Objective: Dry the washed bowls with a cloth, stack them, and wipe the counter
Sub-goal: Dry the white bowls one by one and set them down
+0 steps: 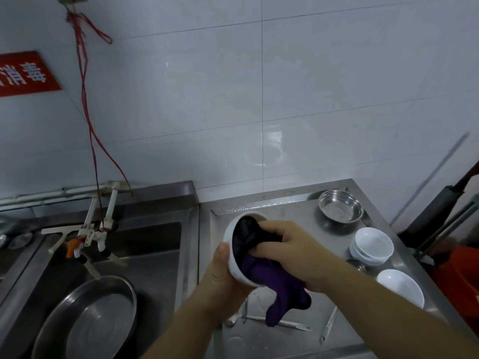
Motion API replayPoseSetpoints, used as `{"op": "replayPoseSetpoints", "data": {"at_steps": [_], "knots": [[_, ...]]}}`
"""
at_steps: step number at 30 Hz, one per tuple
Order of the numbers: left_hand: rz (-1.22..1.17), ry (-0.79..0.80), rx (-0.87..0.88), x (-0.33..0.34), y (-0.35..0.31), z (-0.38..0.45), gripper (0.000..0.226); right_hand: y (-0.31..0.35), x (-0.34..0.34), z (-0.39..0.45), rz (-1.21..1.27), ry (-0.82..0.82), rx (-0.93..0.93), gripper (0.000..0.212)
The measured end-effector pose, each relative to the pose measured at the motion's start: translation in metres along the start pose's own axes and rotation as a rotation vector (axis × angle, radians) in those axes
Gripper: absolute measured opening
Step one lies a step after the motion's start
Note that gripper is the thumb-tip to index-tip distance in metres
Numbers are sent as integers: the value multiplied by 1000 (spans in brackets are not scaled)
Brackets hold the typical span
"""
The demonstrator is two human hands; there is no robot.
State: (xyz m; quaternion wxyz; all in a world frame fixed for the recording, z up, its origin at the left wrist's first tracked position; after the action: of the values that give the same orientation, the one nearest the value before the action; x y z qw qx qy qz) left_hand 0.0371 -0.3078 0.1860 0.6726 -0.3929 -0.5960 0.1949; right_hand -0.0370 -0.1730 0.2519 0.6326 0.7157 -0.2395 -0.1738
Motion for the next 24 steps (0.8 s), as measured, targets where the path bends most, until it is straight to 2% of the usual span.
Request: {"op": "replayPoseSetpoints", "data": {"at_steps": [2,3,5,7,10,13,16,18,20,22,24], "knots": [[-65,-8,2,3,6,2,102,-3,2,3,24,-112,-51,17],[-76,-21,5,4,7,4,102,-4,2,6,-68,-202,-76,14],[-43,-65,7,5,7,9,103,-3,1,10,-368,-372,-131,10],[24,-111,21,8,6,13,107,3,-3,10,-680,-457,-218,17],[76,-176,54,12,0,21,106,13,-11,7,-1081,-392,-293,34],[121,-241,78,14,-10,29,113,19,-21,8,-1250,-308,-147,38],[206,-306,87,14,-16,35,117,23,-30,5,-1144,-235,51,32],[267,-326,86,14,-16,38,117,24,-37,1,-972,-184,94,16],[290,-319,86,15,-14,41,118,22,-44,-4,-778,-133,125,12],[287,-290,105,16,-10,43,112,18,-48,-8,-516,-107,146,18],[258,-265,135,18,-5,44,106,11,-48,-9,-110,-119,140,21]]}}
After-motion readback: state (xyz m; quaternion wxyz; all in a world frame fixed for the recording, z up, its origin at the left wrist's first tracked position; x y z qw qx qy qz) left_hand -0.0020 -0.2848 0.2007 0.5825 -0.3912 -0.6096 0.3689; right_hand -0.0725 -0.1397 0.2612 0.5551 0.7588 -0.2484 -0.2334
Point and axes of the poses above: each hand's wrist, its own z-axis towards the middle knuckle, its own x-axis out of the palm, y = z × x, the point moved 2 cm from there along z, towards the middle knuckle, and after that the axes turned 8 degrees about y, right-handed, at the moved point
